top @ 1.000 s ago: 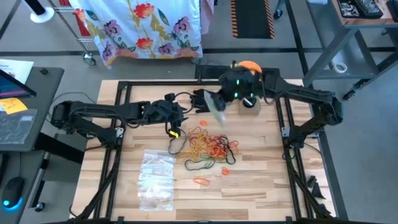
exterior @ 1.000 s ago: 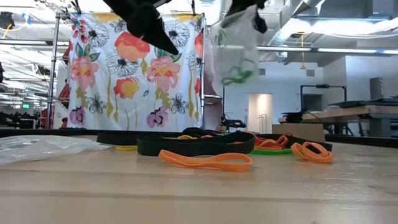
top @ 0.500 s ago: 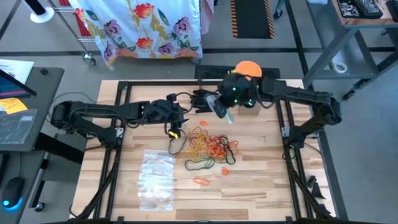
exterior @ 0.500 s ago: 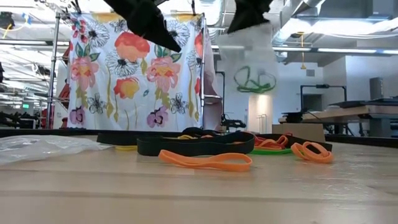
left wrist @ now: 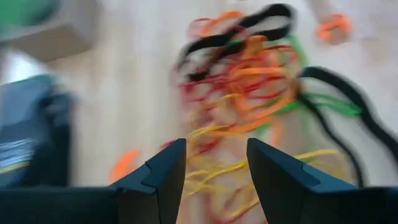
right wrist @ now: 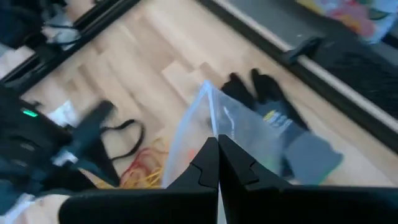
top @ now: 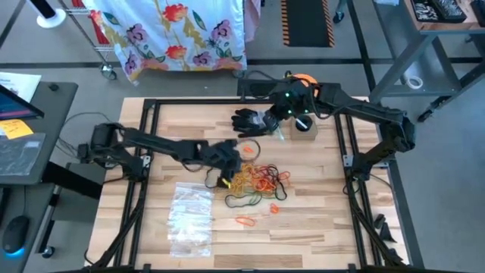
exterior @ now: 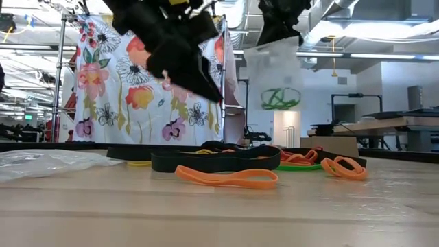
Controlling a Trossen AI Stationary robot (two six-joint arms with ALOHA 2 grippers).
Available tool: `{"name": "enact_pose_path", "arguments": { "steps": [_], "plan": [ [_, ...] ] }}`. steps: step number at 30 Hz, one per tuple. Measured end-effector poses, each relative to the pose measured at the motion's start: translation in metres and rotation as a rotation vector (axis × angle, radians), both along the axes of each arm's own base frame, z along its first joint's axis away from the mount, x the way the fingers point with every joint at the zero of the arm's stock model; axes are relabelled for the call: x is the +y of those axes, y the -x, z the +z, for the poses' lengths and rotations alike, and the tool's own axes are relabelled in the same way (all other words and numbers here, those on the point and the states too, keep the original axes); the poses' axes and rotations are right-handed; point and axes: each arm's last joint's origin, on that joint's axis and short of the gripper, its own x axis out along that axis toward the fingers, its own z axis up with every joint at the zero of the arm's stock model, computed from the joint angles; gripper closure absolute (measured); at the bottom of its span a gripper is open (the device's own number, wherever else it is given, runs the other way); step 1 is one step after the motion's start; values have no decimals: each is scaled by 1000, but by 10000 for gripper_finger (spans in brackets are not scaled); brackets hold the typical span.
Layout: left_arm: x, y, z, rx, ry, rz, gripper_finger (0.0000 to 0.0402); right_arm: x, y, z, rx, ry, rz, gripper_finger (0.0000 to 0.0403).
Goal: Sort rubber bands
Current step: Put the green rubber band into the transparent zip bag
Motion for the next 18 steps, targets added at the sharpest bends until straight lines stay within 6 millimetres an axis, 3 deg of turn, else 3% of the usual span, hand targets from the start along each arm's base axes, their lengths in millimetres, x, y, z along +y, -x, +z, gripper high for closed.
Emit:
{"name": "enact_pose_path", "arguments": {
  "steps": [6,18],
  "plan": [
    [-32,-11,-32,49,0,-52,233,-2,1,0,1,6,18,403],
    [-78,-9,-29,-36,4,-28,233,-4,1,0,1,9,15,403]
  ]
}}
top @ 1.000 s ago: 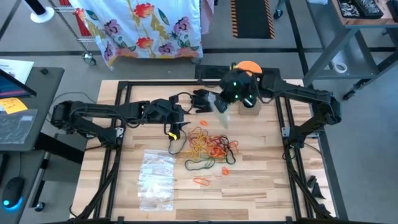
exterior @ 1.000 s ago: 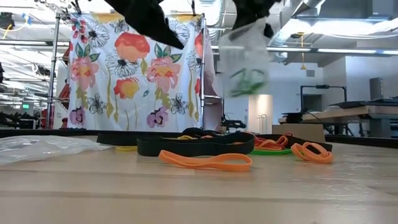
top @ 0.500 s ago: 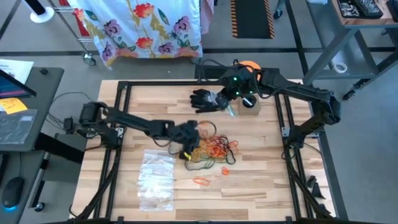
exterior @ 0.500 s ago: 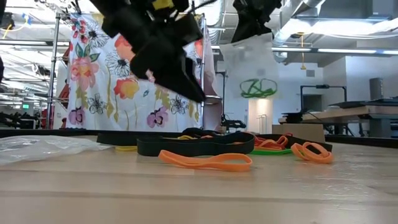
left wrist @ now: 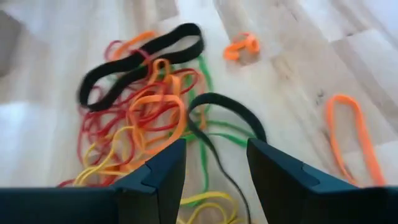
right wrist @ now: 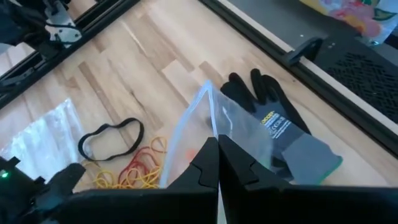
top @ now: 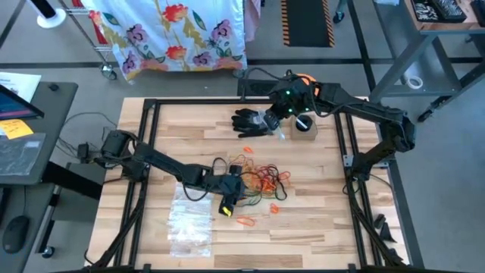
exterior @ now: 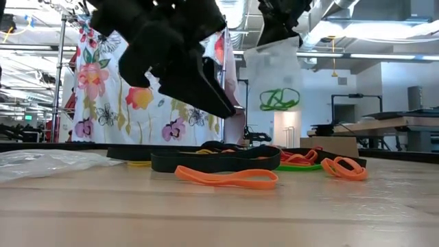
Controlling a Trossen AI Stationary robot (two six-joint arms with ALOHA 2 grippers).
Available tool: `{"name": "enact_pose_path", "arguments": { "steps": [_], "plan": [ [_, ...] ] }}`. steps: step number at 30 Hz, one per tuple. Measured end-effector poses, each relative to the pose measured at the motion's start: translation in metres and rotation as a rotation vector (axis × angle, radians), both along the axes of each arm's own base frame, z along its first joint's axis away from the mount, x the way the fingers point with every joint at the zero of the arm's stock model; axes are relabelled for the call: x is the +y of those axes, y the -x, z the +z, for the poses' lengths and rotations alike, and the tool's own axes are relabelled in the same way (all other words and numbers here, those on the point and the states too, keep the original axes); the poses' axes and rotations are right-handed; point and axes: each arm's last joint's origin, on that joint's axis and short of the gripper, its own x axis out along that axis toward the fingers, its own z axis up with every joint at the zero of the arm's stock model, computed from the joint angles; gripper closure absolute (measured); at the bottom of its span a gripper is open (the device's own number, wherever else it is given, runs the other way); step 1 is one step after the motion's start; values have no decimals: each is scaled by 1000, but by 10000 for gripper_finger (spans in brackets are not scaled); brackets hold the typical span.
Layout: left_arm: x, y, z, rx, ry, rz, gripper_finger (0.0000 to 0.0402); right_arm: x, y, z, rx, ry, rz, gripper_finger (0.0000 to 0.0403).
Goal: Sort rubber bands
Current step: Put the green rubber band into the transparent zip bag
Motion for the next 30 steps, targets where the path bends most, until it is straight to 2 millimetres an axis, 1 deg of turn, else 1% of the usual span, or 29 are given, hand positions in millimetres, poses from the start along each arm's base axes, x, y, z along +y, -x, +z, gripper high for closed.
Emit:
{"name": "enact_pose_path", "arguments": {
  "steps": [3,5,7,12,15,19,23,30],
  "plan": [
    [0,0,-2,-26,-61,117,233,3,-1,0,-1,0,9,403],
    [0,-1,-2,-40,-33,157,233,4,-2,0,-5,1,14,403],
    [-1,-3,-7,-36,-11,177,233,6,-2,0,-1,-1,19,403],
    [-2,-7,-29,14,-27,179,233,5,-2,0,4,-2,19,403],
    [-2,-7,-44,52,-70,192,233,5,-2,0,6,0,23,403],
    [-1,-10,-47,37,-89,215,233,6,-2,-1,6,-3,29,403],
    [0,-9,-47,43,-112,197,233,6,-2,0,2,-9,47,403],
    [-1,-9,-48,74,-180,80,233,6,-2,0,2,-10,48,403]
  ]
}}
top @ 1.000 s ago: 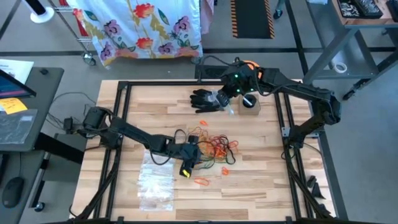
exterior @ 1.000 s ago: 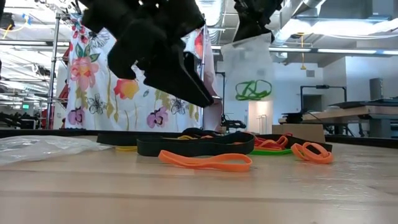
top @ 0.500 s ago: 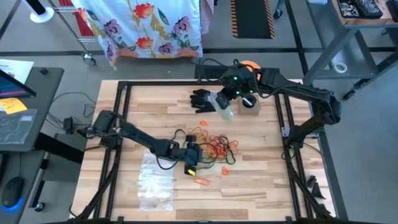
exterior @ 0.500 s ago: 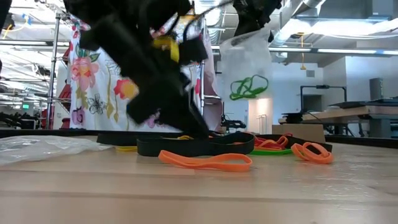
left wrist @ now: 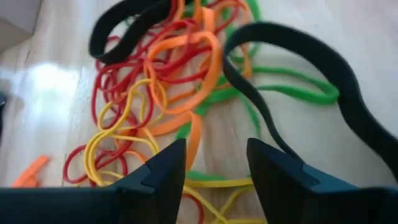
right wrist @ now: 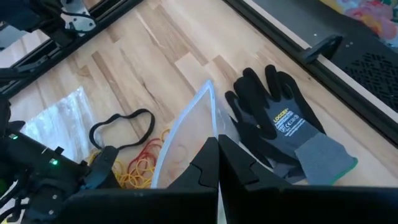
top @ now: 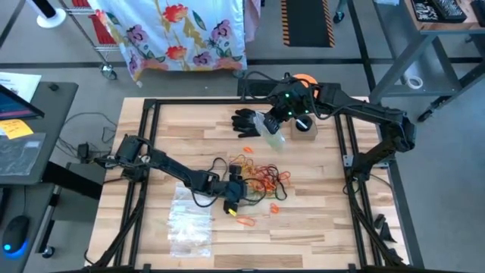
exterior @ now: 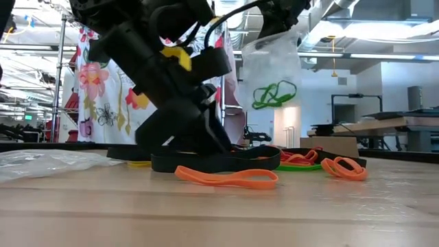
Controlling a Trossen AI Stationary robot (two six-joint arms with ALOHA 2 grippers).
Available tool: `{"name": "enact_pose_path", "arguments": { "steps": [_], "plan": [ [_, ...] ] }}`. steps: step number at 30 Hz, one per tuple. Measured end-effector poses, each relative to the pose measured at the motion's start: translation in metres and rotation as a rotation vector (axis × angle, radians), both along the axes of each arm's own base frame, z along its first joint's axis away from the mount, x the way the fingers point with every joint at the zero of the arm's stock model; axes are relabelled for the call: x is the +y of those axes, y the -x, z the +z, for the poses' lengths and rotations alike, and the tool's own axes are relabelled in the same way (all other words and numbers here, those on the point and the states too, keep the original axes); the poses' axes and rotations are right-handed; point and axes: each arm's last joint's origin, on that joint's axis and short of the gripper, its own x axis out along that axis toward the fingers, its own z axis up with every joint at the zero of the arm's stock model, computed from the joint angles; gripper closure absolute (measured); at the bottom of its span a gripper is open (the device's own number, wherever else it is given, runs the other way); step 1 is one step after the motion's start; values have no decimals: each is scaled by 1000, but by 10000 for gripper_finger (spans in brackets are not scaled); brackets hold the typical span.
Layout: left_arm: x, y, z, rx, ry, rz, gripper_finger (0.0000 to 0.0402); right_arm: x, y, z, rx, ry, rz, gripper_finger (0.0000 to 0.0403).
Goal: Sort rubber bands
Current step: Put the green rubber band into the transparent zip bag
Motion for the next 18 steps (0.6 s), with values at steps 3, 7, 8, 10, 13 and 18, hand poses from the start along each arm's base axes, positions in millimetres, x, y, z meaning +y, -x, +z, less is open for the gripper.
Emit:
{"name": "enact_pose_path", "arguments": {
  "steps": [3,7,8,10,13,18],
  "plan": [
    [-1,-1,1,3,-16,-39,233,0,0,0,0,0,0,403],
    [-3,-2,3,58,-10,-110,233,0,0,0,-1,-4,-3,403],
    [-3,-2,3,71,-9,-122,233,0,0,0,-1,-4,-3,403],
    [-4,-1,2,85,-18,-134,233,0,0,0,-2,-5,-4,403],
    [-4,1,2,104,-37,-151,233,0,0,0,-2,-6,-4,403],
    [0,2,1,130,-36,-147,233,0,0,0,-2,-6,-4,403]
  ]
}}
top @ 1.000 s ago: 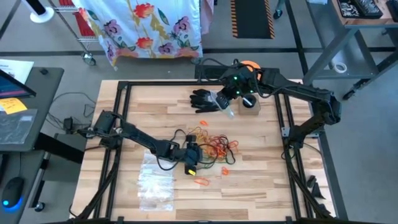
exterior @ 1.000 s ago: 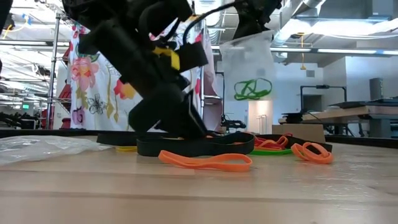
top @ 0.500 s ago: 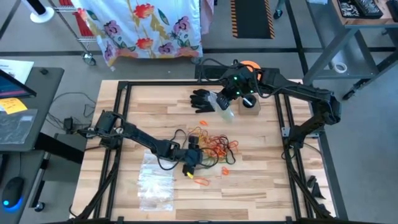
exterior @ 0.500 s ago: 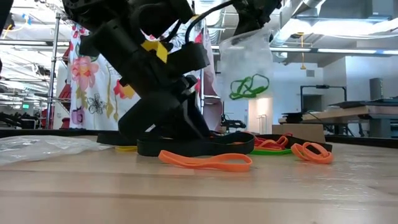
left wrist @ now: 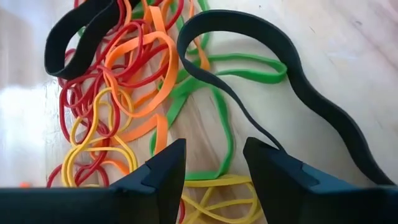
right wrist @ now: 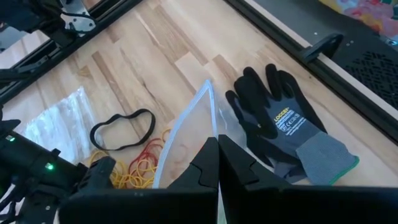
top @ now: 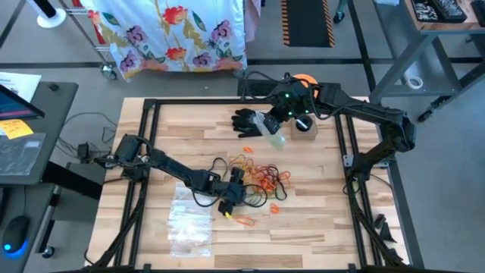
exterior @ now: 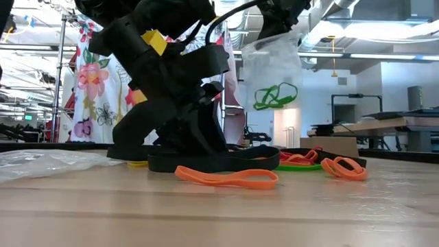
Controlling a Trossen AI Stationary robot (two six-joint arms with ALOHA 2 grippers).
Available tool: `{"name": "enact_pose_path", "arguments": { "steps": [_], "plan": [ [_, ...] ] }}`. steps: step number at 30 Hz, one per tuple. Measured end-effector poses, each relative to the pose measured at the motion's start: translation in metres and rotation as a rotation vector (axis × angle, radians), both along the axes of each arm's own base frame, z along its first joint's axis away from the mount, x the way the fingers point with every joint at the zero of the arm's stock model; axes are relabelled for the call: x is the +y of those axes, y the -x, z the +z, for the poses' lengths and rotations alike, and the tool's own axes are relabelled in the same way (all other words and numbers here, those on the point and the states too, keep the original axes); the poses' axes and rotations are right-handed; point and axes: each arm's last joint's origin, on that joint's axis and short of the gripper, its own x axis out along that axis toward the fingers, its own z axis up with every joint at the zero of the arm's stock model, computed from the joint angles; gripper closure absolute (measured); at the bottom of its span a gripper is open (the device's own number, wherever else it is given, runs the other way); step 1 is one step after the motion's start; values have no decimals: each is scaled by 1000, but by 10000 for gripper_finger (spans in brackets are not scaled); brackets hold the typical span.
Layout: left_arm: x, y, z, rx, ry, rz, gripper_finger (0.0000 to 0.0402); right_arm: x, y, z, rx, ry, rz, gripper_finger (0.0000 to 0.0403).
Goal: Sort rubber bands
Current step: Put the green rubber band into the transparent zip bag
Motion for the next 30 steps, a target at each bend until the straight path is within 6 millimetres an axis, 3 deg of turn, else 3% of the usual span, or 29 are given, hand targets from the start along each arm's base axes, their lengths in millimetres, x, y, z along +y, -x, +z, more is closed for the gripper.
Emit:
{"name": "enact_pose_path", "arguments": {
  "steps": [19,30],
  "plan": [
    [30,-15,17,183,134,-87,233,1,0,0,-6,-15,17,403],
    [27,-50,4,353,108,-126,235,1,0,0,-6,-15,17,403]
  ]
}}
